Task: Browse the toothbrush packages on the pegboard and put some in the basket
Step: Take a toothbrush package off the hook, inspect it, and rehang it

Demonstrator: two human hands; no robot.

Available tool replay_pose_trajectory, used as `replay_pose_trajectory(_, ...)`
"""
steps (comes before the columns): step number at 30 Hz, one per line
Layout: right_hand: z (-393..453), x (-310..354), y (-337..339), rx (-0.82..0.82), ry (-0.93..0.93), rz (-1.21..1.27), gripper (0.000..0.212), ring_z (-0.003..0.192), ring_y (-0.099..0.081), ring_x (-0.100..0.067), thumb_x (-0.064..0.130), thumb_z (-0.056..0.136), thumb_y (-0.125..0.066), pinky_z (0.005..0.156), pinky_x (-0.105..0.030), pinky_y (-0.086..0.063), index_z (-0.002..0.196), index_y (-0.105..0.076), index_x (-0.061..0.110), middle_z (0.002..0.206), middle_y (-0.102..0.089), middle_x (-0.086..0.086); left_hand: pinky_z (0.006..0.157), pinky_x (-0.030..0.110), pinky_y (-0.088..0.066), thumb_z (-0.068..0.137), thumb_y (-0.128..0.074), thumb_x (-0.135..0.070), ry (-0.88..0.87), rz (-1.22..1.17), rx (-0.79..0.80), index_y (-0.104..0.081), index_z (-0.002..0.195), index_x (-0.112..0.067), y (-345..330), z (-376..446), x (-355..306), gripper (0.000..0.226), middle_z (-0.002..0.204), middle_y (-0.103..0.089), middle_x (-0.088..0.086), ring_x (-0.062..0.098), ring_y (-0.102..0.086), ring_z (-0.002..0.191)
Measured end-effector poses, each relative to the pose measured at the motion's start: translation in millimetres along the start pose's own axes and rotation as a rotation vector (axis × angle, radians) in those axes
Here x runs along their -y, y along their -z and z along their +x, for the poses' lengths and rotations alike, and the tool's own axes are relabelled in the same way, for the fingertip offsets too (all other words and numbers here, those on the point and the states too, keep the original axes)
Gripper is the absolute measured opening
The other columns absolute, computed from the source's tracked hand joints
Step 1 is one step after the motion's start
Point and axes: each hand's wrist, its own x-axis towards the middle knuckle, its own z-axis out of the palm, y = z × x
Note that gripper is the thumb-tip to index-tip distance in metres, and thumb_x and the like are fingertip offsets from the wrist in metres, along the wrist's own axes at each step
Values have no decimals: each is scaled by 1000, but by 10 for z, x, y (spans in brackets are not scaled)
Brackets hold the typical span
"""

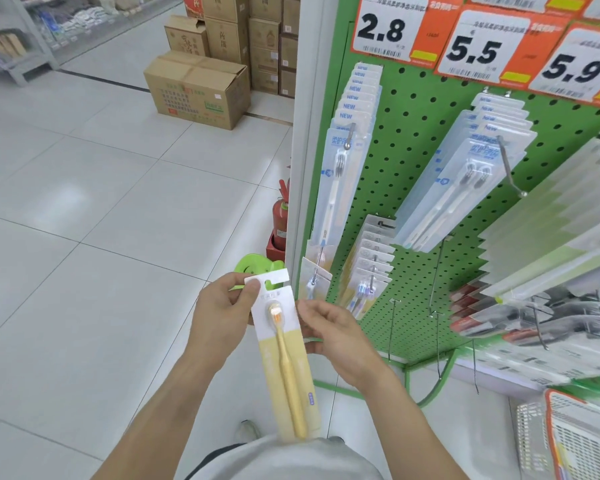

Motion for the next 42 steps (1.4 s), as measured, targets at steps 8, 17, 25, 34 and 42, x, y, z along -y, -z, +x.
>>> replay_pose_trajectory(8, -225, 139, -12, -123, 221, -80, 18, 70, -62, -26, 18, 94, -71, 66, -40, -52, 94, -72, 0, 80, -71, -16, 78, 29, -61, 99, -61, -12, -23, -127, 188, -73, 109, -11, -87, -178, -208, 16, 94, -79, 5, 24, -77, 86)
replay_pose_trajectory(17, -348, 329, -106, -233, 368, -124, 26, 58, -53, -11, 23, 92, -70, 54, -22, -44, 83, -67, -1, 67, -65, -4, 69, 31, -60, 96, -65, -10, -79, -83, 140, -72, 105, -12, -190, -136, -304, 11, 90, -80, 3, 22, -77, 79)
replay_pose_trajectory(25, -458, 177, -54, -199, 297, -170, 16, 52, -55, -8, 19, 95, -68, 50, -23, -45, 83, -68, 10, 62, -65, 3, 76, 54, -60, 101, -58, -16, -41, 29, 218, -63, 116, -14, -199, -248, -182, 16, 87, -79, 7, 29, -76, 78)
replay_pose_trajectory(34, -483, 177, 23, -232, 246, -277, 14, 53, -49, -8, 9, 92, -70, 51, -23, -43, 79, -64, 11, 61, -60, 6, 85, 36, -59, 100, -52, 1, -28, 59, 359, -58, 129, -16, -203, -328, -148, 34, 104, -78, -3, 21, -75, 93)
replay_pose_trajectory(42, -497, 186, 30, -248, 247, -321, 10, 58, -52, -12, 7, 86, -73, 57, -30, -46, 83, -66, 13, 64, -63, 8, 77, 21, -57, 88, -54, 15, -35, 12, 276, -60, 129, -15, -325, -397, -104, 51, 107, -77, -3, 16, -75, 94)
